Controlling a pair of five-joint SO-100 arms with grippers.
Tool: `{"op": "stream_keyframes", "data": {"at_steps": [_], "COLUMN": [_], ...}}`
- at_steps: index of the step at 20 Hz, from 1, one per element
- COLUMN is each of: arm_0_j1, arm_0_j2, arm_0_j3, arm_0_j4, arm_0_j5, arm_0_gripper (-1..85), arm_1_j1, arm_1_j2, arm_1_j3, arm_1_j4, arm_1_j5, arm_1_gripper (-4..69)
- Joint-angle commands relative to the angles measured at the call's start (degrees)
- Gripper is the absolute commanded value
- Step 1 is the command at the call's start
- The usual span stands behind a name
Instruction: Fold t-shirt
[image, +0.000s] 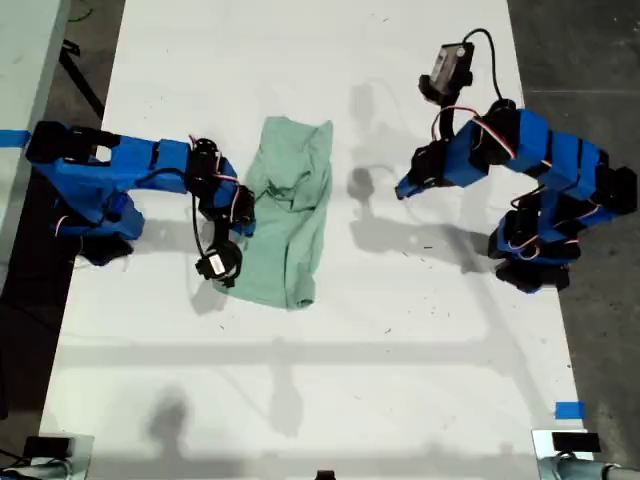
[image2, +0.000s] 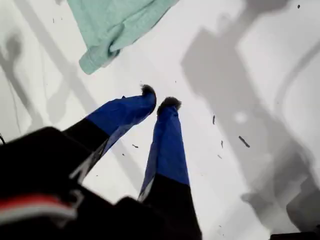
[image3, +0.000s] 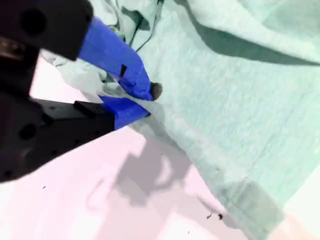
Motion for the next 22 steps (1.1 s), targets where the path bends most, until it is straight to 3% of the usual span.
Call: {"op": "stream_keyframes", "data": {"at_steps": [1,11,13,18,22], "arm_0_j1": [2.46,0.09,-0.44,-3.60,-5.27], "arm_0_j2": [-5.98,-27.95,-27.33,-17.58,-5.19], "arm_0_j3": [-9.05,-28.30,-30.41,-30.85,-26.02], "arm_0_j4": [0.00,2.46,5.89,19.78,26.10], "arm_0_j5": [0.62,2.72,5.63,8.70,10.63], "arm_0_gripper": [0.0,1.7,26.4,30.0,28.9], "arm_1_j1": [-0.70,-2.02,-2.02,-2.11,-3.16], "arm_1_j2": [2.64,3.43,4.13,4.22,4.31], "arm_1_j3": [-0.18,1.76,2.37,2.37,2.37], "arm_1_j4": [-2.02,-2.72,-3.16,-3.52,-3.25], "arm_1_j5": [0.53,1.76,1.85,1.67,2.20], "arm_1_gripper": [5.6,5.0,5.0,5.0,5.0]}}
